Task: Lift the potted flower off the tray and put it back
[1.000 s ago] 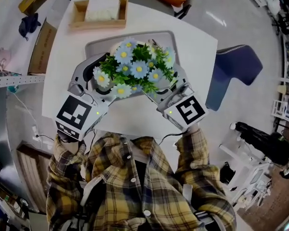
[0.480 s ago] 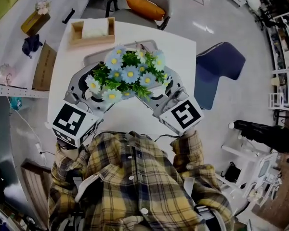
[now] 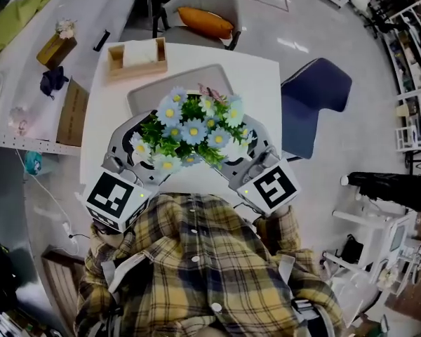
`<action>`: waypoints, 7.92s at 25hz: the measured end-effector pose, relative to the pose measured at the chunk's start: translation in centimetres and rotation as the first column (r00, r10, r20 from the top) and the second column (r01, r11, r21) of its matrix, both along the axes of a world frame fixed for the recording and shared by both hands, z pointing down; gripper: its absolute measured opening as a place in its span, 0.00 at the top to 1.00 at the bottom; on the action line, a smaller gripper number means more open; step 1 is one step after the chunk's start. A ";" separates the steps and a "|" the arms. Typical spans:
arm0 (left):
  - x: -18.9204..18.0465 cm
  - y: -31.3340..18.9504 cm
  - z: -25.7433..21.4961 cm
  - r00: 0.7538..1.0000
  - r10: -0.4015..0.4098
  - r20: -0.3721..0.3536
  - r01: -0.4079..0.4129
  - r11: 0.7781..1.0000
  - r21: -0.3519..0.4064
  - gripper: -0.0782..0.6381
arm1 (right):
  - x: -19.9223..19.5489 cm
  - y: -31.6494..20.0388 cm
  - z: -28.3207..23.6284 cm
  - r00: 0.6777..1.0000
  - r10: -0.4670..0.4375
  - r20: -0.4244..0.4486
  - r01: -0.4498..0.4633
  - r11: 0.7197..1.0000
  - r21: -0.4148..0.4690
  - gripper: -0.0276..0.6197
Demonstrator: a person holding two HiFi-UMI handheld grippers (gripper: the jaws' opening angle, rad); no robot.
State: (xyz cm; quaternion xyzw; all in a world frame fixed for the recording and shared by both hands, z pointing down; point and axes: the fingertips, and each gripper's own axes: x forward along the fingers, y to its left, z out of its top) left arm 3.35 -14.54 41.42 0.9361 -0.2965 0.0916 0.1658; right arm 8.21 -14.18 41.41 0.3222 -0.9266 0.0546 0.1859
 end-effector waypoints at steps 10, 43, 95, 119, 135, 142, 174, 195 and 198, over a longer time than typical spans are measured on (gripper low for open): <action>0.3 -0.2 0.5 0.999 0.027 -0.032 -0.027 1.000 -0.001 0.38 | 0.4 0.1 0.6 0.999 0.052 -0.015 -0.052 0.998 -0.023 0.46; 0.2 0.3 -0.3 0.998 -0.031 -0.057 0.031 1.000 -0.008 0.39 | 0.2 0.3 -0.5 1.000 0.021 0.022 -0.021 1.000 -0.015 0.46; 0.1 1.1 0.6 0.994 -0.105 0.028 0.106 0.993 -0.051 0.39 | 0.1 0.8 0.4 0.998 -0.055 0.028 0.057 0.994 -0.093 0.46; -0.2 1.0 -1.3 0.992 -0.099 0.077 0.103 0.993 -0.063 0.39 | -0.2 0.7 -1.5 0.999 -0.042 0.014 0.044 0.990 -0.135 0.46; -0.2 1.3 0.1 0.991 -0.107 0.086 0.112 0.992 -0.057 0.39 | -0.4 1.1 -0.2 1.000 -0.017 0.003 0.017 0.991 -0.130 0.47; -0.1 1.1 0.8 0.989 -0.107 0.101 0.110 0.994 -0.028 0.39 | -0.4 0.9 0.4 1.000 -0.016 -0.015 0.015 0.993 -0.119 0.48; -2.1 6.5 -3.2 0.976 -0.152 0.156 0.155 0.988 -0.006 0.49 | 5.4 6.6 -3.1 0.978 0.206 0.024 -0.196 0.956 -0.218 0.71; 0.1 11.5 -20.0 0.983 -0.182 0.036 0.174 0.972 0.158 0.82 | 2.7 11.5 -21.0 0.960 0.185 0.209 -0.196 0.980 0.036 0.93; 0.7 12.0 -21.1 0.986 -0.164 0.016 0.159 0.972 0.172 0.85 | 2.5 11.9 -22.4 0.959 0.182 0.217 -0.204 0.975 0.084 0.95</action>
